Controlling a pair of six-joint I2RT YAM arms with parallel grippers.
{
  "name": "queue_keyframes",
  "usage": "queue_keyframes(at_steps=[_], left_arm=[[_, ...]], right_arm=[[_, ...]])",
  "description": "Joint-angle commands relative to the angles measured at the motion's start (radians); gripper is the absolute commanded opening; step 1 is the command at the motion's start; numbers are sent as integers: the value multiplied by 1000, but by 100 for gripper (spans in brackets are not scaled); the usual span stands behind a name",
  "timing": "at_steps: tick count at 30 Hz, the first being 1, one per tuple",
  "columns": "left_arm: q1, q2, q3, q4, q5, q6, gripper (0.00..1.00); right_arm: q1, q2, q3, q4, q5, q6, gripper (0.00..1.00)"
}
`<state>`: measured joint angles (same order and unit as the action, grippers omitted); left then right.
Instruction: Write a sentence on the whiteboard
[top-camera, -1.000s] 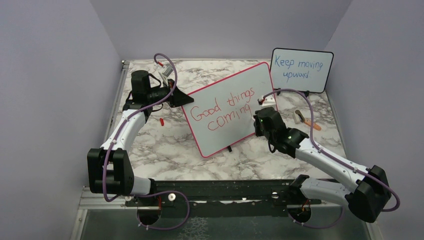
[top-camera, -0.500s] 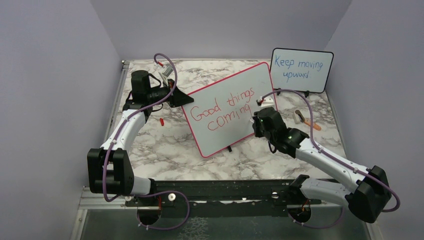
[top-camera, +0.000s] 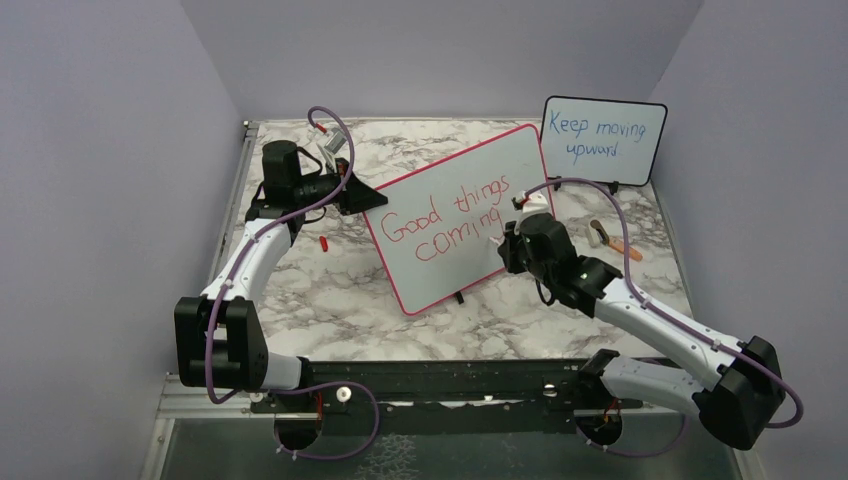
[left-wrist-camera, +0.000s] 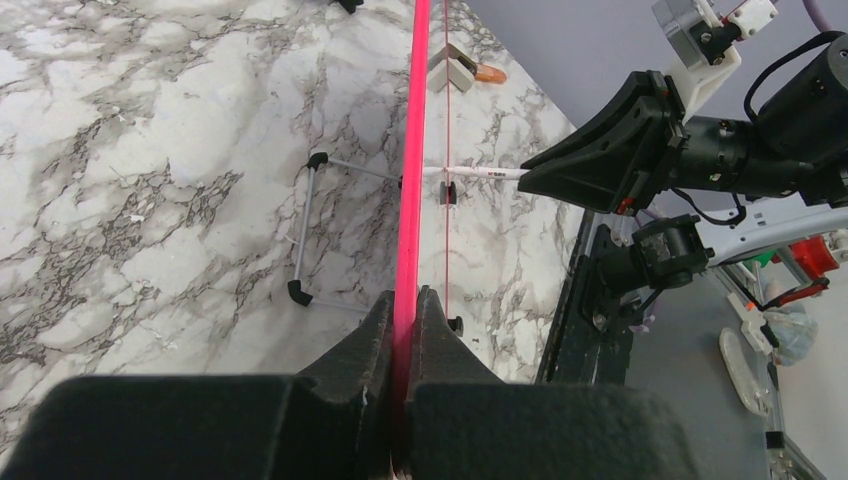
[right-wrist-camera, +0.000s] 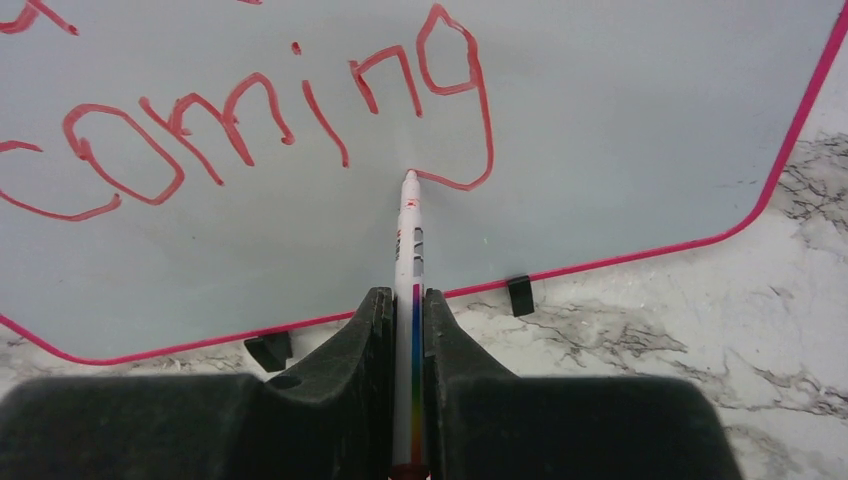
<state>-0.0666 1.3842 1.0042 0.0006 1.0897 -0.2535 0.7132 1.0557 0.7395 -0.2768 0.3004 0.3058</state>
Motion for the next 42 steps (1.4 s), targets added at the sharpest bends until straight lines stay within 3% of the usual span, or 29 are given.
queue_keyframes(at_steps=[1,11,42], left_arm=[[-18,42,-26,-90,-116,88,0],[-18,44,-26,-90,-117,88,0],[-18,50,-24,-90,-114,89,0]], right_arm=[[2,-36,18,56,3,6,1],[-30,-97,20,45,194,-19,1],[-128,41,1,176,49,-17,1]])
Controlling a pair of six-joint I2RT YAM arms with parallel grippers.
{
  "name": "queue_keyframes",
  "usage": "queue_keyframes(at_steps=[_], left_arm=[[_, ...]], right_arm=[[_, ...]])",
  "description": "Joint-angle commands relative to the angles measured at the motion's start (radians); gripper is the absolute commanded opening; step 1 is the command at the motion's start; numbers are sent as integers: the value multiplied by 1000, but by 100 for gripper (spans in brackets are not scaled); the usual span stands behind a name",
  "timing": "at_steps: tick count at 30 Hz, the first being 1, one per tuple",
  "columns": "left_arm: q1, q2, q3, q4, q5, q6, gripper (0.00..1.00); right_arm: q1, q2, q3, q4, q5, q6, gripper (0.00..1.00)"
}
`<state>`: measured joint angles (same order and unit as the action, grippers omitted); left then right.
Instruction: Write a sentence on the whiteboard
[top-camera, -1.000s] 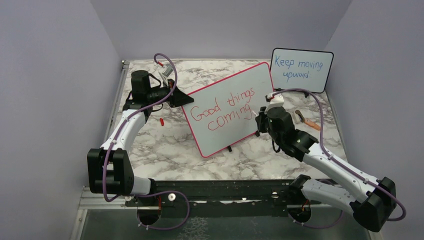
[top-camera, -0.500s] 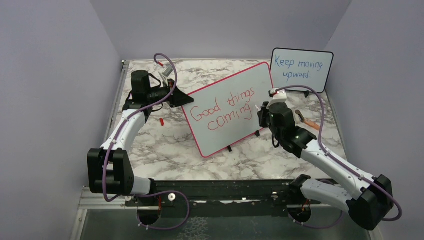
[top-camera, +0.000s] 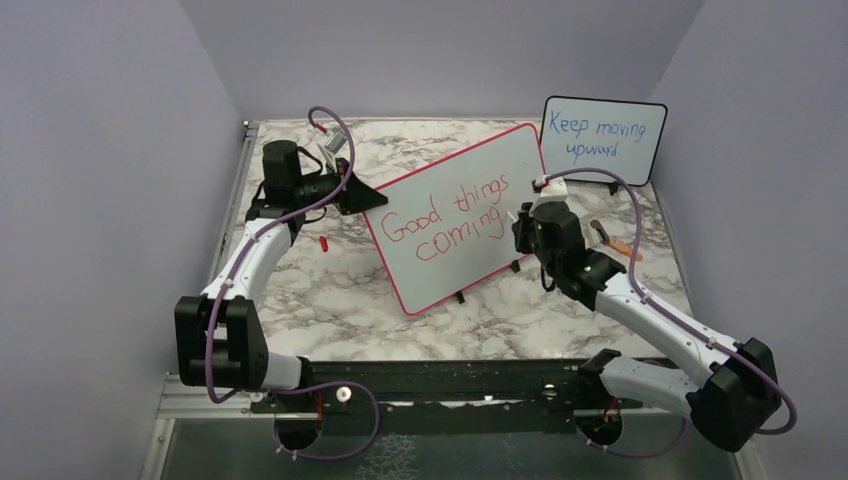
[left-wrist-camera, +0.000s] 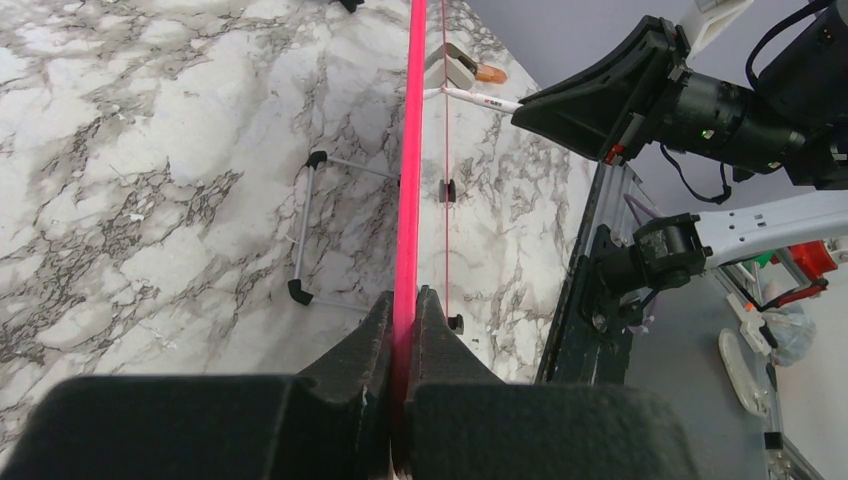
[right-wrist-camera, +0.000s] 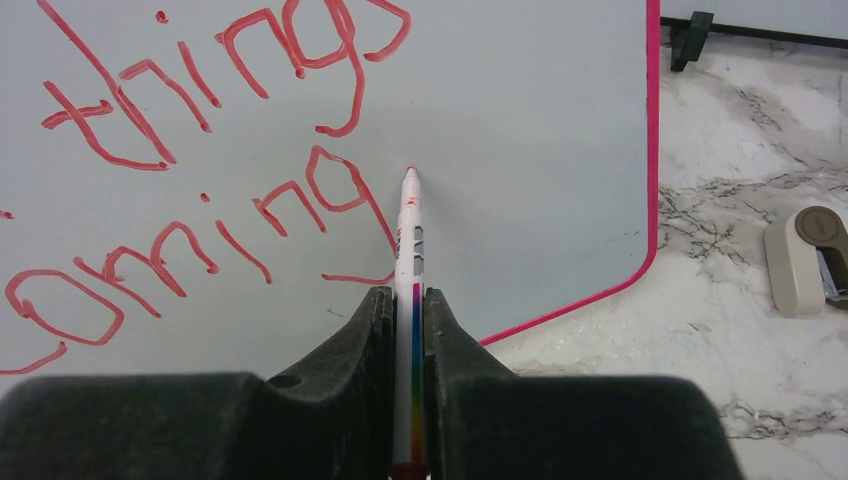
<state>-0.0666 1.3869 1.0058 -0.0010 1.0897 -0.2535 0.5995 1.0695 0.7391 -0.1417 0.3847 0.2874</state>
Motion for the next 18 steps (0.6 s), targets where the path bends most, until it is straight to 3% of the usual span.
queue_keyframes(at_steps=[1,15,18], left_arm=[[-18,48,-26,-89,-115,89,0],[-18,47,-16,-93,-114,79,0],[-18,34,-14,-94,-119,79,5]], right_arm=[[-15,28,4,41,-36,0,1],[-16,-147,39,-123,-23,-11,1],[-15,-201,52,-176,-15,-11,1]])
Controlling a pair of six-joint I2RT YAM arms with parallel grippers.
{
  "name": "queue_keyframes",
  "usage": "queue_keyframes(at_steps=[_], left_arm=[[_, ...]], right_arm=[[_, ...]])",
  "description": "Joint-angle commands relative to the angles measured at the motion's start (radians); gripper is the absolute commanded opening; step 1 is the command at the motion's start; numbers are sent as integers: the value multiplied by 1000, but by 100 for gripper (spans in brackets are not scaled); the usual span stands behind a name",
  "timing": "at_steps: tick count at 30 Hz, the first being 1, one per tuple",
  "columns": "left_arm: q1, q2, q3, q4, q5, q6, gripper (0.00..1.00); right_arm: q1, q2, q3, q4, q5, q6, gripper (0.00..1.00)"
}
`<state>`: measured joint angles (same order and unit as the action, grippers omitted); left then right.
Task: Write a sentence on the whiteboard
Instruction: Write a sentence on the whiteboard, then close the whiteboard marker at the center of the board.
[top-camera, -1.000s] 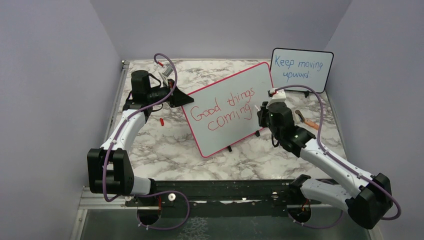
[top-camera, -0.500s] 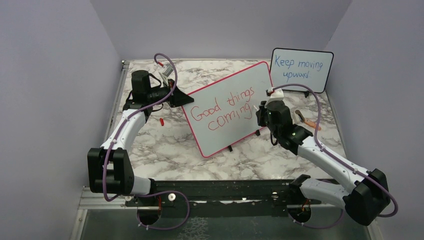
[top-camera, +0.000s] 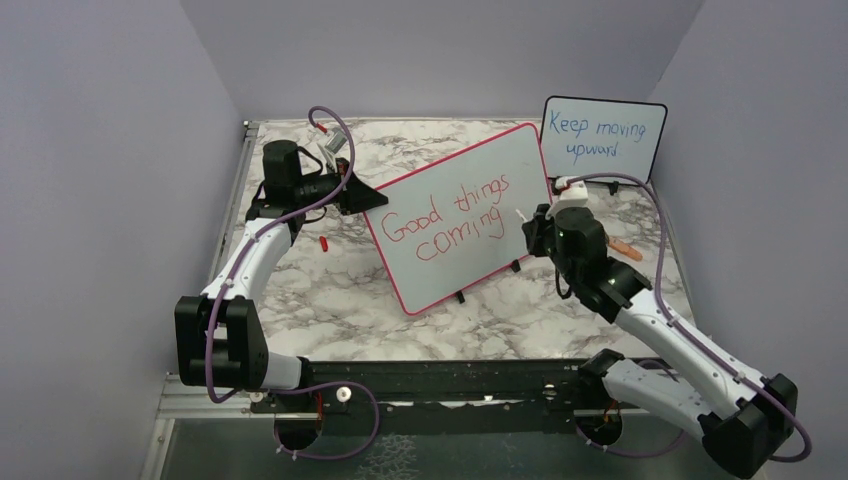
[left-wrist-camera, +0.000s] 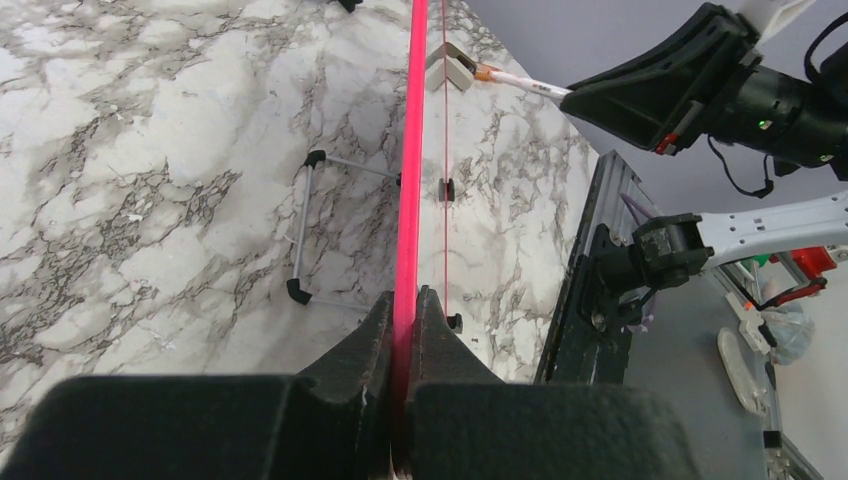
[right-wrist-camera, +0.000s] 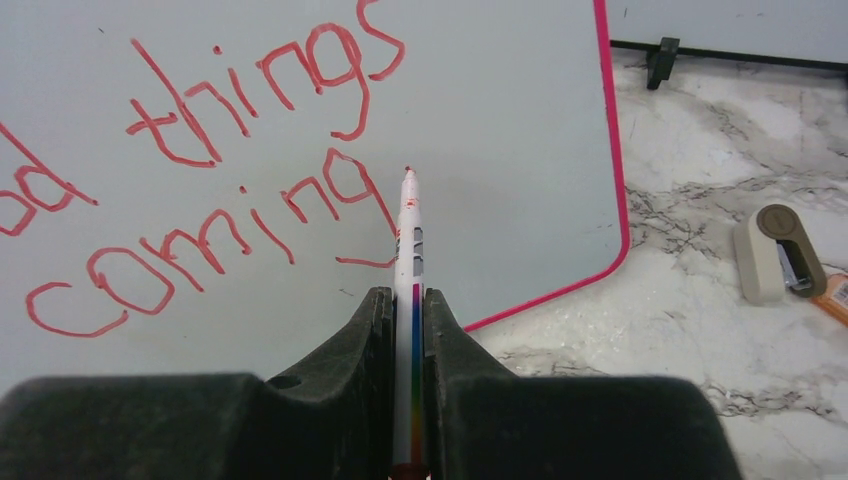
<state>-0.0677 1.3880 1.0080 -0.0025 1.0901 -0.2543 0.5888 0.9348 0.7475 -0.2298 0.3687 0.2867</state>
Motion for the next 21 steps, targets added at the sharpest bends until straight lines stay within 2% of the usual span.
queue_keyframes(at_steps=[1,8,11,18,21], left_arm=[[-17,30,-15,-92,-119,77,7],[-21,-18,43,-131,-174,59,39],[-20,-40,79,-152,-220,30,48],[-20,-119,186,-290,-387,9,64],[-18,-182,200,-348,-527,10,79]], right_arm=[[-6,-84,48,-102,2,-12,1],[-5,-179,93,-183,22,-22,1],[-6,-206,107,-200,35,-33,1],[-5,-236,142,-261,69,-59,1],[-5,-267,142,-272,81,-65,1]])
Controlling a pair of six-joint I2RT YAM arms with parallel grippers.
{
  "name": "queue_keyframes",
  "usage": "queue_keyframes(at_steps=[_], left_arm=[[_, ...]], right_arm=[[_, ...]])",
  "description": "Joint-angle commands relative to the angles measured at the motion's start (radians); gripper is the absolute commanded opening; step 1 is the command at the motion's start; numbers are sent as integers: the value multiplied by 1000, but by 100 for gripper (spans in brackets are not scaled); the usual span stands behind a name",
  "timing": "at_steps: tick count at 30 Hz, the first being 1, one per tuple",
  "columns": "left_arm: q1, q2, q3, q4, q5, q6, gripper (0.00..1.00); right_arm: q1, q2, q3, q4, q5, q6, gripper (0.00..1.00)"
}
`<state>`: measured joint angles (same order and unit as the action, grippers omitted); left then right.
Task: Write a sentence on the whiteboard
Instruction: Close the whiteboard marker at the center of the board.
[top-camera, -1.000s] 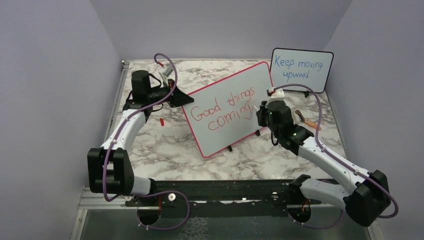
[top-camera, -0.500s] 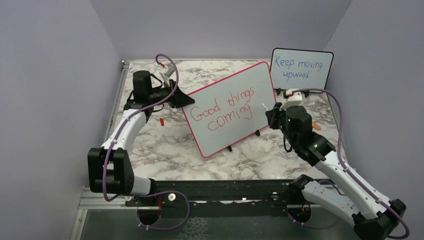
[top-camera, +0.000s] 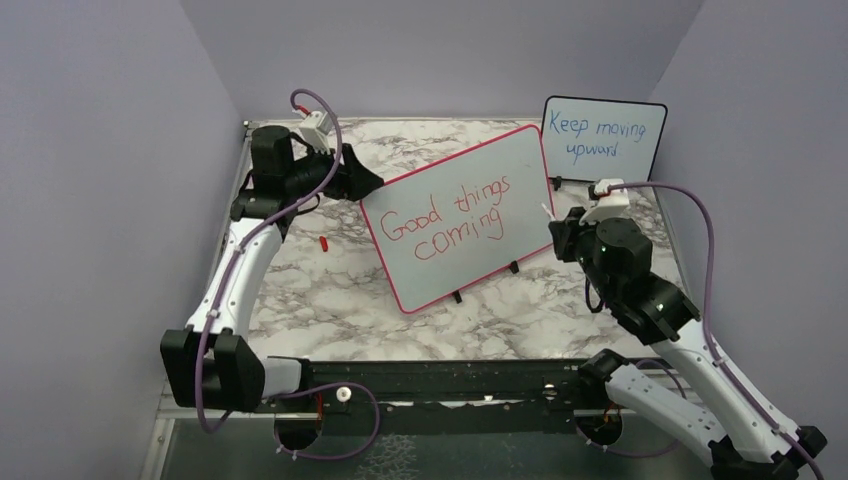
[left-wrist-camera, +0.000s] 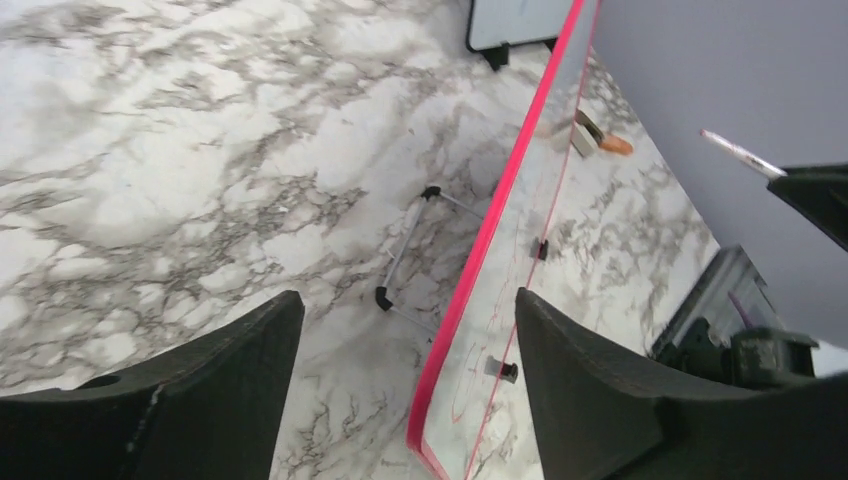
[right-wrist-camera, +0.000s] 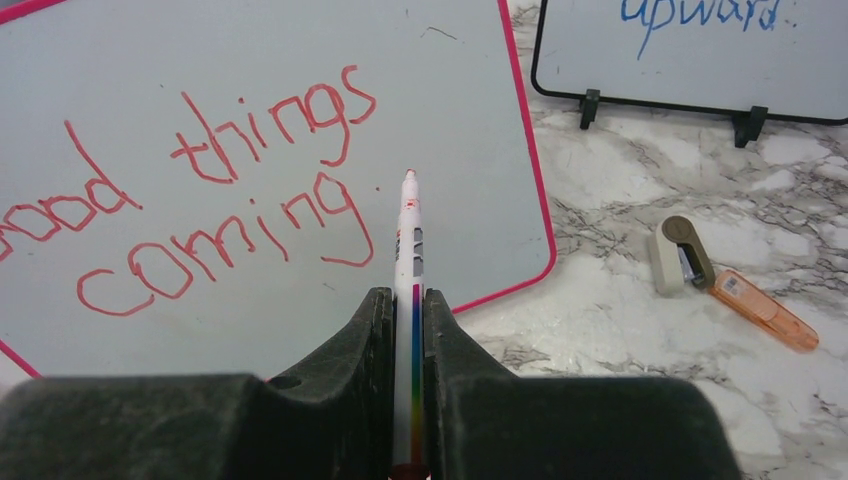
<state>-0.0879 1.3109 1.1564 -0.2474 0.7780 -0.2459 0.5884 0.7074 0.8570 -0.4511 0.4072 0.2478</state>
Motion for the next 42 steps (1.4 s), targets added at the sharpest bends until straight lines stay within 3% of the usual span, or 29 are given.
queue_keyframes(at_steps=[1,3,12,14,24,35,42], left_arm=[[2,-130,48,-119,-273,0,86],[4,-183,31,-148,-390,-5,99],[7,-352,-90,-290,-872,-104,99],[9,-346,-112,-327,-914,-134,99],[51,-133,-206,-370,-919,-171,88],[105,195,-160,-266,-780,-154,48],[108,300,-112,-237,-737,-139,36]], right_arm=[[-5,-57,29,-50,48,-28,1],[-5,-90,17,-38,58,-36,1],[-5,-168,-14,-30,60,-39,1],[-5,-175,-20,-24,49,-38,1],[-5,-203,-28,-24,33,-32,1],[-5,-209,-30,-25,25,-35,1],[-5,-199,-33,-23,27,-38,0]])
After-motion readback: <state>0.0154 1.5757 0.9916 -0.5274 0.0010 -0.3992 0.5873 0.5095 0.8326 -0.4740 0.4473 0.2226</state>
